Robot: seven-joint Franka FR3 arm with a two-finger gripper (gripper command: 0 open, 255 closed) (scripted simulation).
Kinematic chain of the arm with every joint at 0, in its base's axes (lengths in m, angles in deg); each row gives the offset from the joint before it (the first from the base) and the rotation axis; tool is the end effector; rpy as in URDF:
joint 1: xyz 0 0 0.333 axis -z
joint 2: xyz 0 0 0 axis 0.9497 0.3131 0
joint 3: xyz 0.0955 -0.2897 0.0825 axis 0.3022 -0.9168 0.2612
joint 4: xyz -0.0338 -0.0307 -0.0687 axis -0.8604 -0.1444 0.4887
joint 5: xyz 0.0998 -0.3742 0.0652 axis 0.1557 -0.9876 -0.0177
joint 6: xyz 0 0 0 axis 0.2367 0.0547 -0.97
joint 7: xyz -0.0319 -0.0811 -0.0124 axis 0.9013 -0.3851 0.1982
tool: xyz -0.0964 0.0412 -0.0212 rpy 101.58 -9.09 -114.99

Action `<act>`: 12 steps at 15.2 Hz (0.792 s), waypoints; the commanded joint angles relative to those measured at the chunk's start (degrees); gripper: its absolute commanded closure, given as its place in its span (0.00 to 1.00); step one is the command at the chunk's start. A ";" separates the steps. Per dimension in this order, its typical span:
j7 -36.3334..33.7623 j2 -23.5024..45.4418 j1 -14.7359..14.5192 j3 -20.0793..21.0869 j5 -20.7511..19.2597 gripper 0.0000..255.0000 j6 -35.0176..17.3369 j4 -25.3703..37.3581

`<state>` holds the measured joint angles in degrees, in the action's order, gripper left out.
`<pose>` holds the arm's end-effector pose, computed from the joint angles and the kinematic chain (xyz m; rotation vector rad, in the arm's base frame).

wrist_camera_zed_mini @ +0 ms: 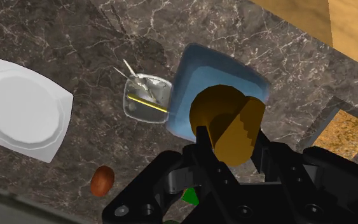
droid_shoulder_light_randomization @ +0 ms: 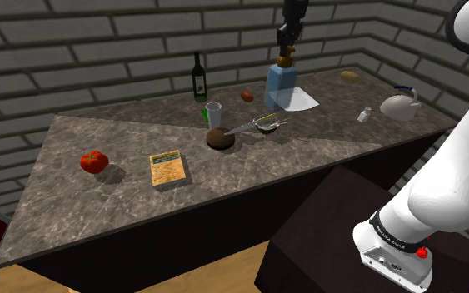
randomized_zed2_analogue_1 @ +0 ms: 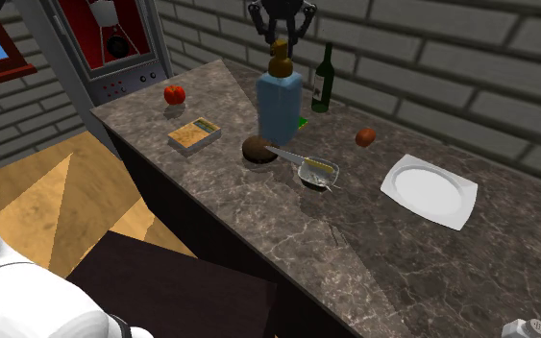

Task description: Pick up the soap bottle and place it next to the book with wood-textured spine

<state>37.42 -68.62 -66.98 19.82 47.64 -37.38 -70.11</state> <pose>0.5766 -0.1510 0.5835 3.1278 0.1235 0.0349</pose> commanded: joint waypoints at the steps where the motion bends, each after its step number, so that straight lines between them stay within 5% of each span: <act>1: -2.73 -1.18 -1.54 1.15 -0.39 1.00 -1.72 -2.79; 12: -16.37 -1.65 -8.84 7.34 -1.32 1.00 -9.67 -11.26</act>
<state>22.51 -70.04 -75.09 26.55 46.41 -46.20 -80.33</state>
